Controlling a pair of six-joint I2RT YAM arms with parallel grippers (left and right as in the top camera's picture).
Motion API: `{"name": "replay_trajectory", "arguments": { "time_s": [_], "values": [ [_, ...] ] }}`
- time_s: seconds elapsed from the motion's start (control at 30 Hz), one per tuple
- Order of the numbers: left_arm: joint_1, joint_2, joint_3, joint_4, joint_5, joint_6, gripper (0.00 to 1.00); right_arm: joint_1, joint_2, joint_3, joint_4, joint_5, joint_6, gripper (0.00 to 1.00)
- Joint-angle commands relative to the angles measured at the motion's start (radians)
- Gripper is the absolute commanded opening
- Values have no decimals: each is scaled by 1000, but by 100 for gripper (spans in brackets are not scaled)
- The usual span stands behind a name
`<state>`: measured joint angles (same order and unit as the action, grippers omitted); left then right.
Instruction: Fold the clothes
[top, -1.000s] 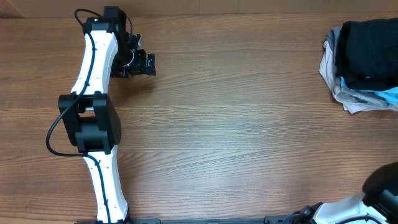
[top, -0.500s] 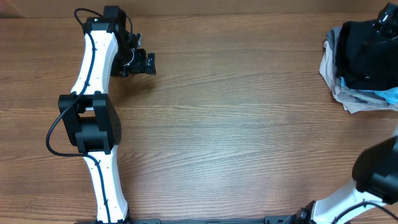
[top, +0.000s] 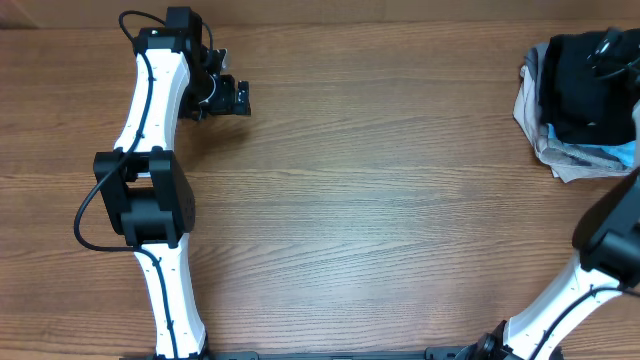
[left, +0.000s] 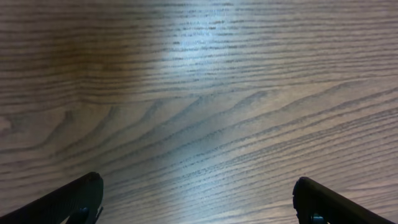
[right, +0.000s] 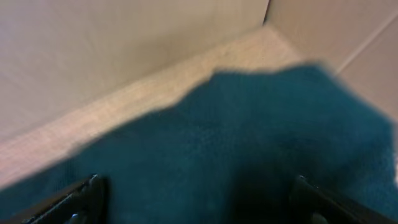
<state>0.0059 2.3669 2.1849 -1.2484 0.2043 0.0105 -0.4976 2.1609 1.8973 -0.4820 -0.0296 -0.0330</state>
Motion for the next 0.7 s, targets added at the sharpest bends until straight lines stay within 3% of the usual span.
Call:
{"name": "replay_trajectory", "arguments": {
  "time_s": [0.0, 0.33, 0.67],
  "values": [
    [-8, 5, 3, 8, -4, 12, 100, -1, 109, 12, -11, -17, -1, 100],
    [-8, 5, 3, 8, -2, 8, 100, -2, 414, 5, -124, -17, 2, 100],
    [-18, 5, 3, 8, -2, 8, 100, -2, 452, 12, -200, -17, 3, 100]
  ]
}}
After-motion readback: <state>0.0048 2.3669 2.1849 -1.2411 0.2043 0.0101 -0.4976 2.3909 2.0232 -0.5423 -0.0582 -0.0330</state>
